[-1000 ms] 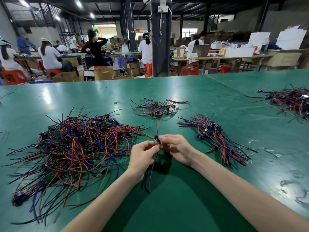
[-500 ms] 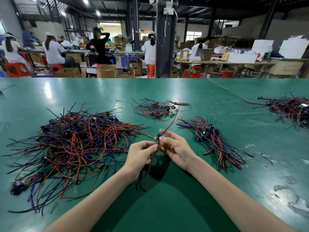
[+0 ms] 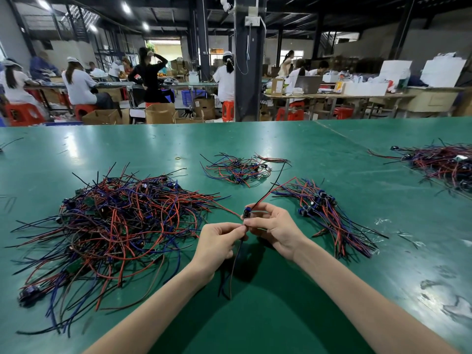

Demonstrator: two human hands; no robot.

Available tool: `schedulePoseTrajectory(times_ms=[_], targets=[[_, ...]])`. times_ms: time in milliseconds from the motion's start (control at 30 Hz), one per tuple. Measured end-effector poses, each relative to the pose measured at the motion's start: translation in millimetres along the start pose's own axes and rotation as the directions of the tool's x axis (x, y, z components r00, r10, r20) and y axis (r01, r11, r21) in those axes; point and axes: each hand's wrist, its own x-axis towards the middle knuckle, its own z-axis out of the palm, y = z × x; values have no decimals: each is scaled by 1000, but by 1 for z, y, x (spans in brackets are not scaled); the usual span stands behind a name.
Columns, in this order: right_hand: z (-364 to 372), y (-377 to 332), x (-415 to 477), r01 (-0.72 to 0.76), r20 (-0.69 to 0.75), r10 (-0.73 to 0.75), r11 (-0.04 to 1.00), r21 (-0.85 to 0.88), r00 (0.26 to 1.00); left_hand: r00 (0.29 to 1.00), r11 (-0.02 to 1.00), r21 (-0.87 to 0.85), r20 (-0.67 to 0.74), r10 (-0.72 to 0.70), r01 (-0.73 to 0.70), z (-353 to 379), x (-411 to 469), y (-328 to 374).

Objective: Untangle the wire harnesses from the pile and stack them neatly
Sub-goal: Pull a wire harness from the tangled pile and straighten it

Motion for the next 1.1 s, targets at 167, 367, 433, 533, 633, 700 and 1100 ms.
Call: schedulePoseTrajectory(times_ms=[167,367,433,533,633,700,1100], targets=[[-1,-1,1,-43,3,43,999,10,999,1000,1000,26,8,-2,2,-1,-2,3],[-4,-5,2,-84,35,81,993,81,996,999,999,41,-33,35,-34,1,-3,5],[-4,-5,2,-86,44,82,992,95,996,999,998,41,-38,39,-37,1,-3,4],[-3,-3,2,-66,49,62,995,76,997,998,997,59,-39,54,-52,1,-4,4],[-4,-3,3,-47,58,42,996,75,997,995,995,56,-54,81,-78,1,-4,3],[-4,-4,3,-38,69,32,996,80,997,993,994,63,-66,92,-88,1,-3,3],[-1,-1,-1,61,96,-58,998,-24,994,997,995,82,-48,63,-58,-1,-3,-1]])
